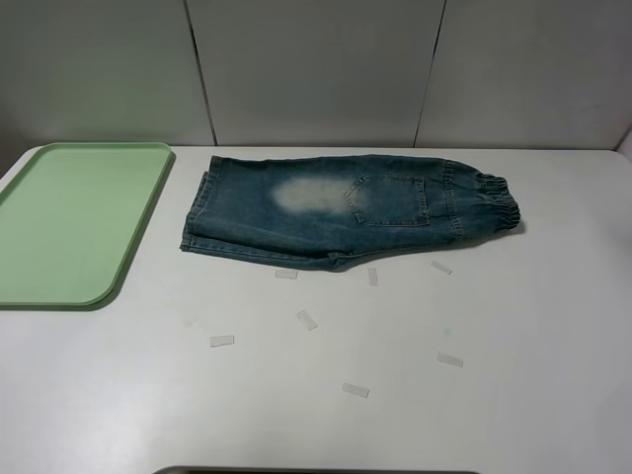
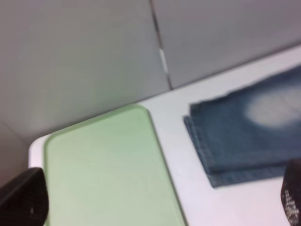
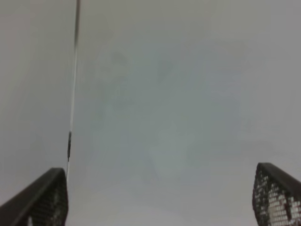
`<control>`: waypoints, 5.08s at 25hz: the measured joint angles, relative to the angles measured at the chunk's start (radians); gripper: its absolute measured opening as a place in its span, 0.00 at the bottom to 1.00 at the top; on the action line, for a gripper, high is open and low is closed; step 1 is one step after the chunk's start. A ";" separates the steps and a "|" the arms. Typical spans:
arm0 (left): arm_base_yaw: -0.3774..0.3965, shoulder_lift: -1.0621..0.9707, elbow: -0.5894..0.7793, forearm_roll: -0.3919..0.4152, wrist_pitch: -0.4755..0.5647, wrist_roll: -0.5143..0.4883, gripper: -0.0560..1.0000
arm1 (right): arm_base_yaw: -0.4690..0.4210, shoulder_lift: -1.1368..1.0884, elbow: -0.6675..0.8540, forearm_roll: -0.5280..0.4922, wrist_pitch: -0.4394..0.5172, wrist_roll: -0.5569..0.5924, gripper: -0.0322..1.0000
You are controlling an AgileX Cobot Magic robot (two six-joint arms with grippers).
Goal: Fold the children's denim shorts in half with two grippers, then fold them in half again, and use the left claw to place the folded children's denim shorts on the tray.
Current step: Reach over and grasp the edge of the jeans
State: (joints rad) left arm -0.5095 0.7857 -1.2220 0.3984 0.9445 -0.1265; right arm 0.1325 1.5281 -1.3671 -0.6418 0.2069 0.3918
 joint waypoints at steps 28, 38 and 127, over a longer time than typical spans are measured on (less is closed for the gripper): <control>-0.001 -0.626 0.712 -0.444 0.049 0.223 0.99 | 0.000 0.000 0.000 0.019 0.022 0.000 0.61; -0.001 -0.626 0.717 -0.456 0.049 0.232 0.99 | 0.000 0.000 0.000 0.020 0.022 0.000 0.61; 0.160 -0.791 0.741 -0.460 0.119 0.249 0.98 | -0.095 0.317 0.000 1.159 0.363 -0.817 0.61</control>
State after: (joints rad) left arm -0.3497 -0.0053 -0.4812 -0.0619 1.0632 0.1221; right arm 0.0376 1.8448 -1.3671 0.5176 0.5699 -0.4247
